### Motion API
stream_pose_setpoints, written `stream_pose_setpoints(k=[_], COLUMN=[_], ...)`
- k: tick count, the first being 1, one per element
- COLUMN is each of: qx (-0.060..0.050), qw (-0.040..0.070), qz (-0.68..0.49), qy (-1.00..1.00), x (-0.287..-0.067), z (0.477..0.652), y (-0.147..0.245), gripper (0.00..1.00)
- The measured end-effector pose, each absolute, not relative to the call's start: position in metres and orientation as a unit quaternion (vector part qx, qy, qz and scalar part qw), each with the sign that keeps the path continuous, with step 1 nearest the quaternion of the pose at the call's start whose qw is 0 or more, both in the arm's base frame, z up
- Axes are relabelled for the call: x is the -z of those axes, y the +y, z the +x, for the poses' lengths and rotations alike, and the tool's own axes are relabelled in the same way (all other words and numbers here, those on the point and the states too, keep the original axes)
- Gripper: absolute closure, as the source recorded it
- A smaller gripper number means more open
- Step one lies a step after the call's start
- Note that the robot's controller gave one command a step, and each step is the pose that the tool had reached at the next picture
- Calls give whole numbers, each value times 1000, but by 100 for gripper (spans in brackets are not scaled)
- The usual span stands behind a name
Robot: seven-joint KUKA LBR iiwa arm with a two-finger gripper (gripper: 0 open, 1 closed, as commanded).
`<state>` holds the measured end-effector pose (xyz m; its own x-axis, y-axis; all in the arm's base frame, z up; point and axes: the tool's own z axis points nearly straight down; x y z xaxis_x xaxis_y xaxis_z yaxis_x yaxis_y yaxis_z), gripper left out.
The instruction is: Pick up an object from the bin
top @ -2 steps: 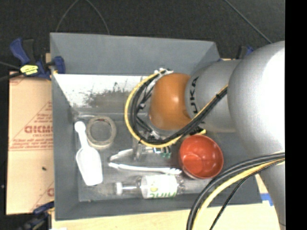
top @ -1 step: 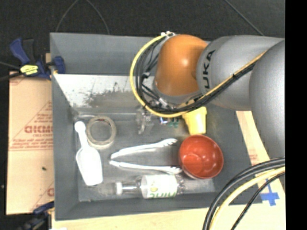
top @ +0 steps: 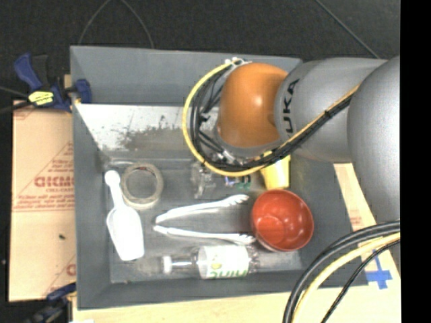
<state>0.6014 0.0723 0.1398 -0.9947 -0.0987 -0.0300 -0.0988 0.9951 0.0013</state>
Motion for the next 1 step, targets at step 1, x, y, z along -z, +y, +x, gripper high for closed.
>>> stream_pose_setpoints(k=[1], qx=[1], qw=[15], qz=[-164], qy=[986], x=[-129], z=[597], y=[72], gripper=[100])
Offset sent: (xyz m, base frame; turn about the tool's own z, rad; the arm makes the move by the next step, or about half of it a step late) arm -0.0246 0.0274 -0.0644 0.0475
